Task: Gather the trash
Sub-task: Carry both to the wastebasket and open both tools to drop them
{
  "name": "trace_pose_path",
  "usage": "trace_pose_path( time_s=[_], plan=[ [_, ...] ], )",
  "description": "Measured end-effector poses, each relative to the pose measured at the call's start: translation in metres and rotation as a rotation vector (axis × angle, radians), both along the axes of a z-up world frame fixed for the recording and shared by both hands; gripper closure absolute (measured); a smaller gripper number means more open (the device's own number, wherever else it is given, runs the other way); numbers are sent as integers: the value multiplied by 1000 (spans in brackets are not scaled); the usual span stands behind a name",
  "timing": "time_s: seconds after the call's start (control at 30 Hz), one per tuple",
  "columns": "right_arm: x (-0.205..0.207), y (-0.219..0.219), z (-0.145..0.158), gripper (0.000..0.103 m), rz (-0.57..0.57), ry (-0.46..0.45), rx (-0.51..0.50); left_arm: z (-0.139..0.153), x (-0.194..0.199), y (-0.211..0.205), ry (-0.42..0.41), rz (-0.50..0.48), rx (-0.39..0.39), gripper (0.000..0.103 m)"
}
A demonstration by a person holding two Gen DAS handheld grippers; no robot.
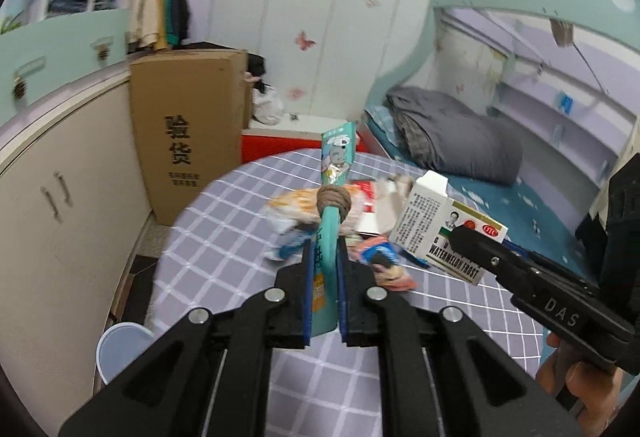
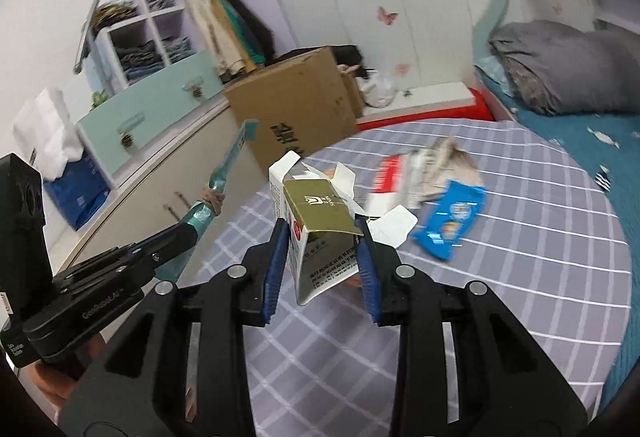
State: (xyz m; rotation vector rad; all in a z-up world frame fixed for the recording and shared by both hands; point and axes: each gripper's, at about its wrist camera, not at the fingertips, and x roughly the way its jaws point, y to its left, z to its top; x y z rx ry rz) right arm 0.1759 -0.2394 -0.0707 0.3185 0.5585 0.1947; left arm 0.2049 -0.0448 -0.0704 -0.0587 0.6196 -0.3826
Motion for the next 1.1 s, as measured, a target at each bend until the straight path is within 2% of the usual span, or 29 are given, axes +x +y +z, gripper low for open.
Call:
trace_pose_path(
  time_s=[0.2, 0.4, 0.67, 0.93, 1.03, 1.07, 1.1],
  plan=[
    [19, 76, 2, 70, 121, 6, -38, -6, -5, 81, 1, 121, -39, 94],
    [41, 160, -12, 70, 256, 40, -45, -30, 1, 171, 48, 271, -58, 94],
    [76, 279, -54, 70, 433, 118, -64, -80, 14, 282, 149, 461, -65, 94],
    [112, 364, -105, 69, 531, 204, -80, -131, 26, 356, 252, 601, -50, 94],
    [125, 386, -126, 59, 548, 216, -68, -147, 31, 376, 281, 644, -27, 94],
    [131, 392, -134, 39, 548, 220, -77, -153, 34, 383, 298, 653, -25, 94],
    [137, 400, -146, 28, 541, 234, -104, -158, 35, 388, 312, 657, -26, 94]
  ],
)
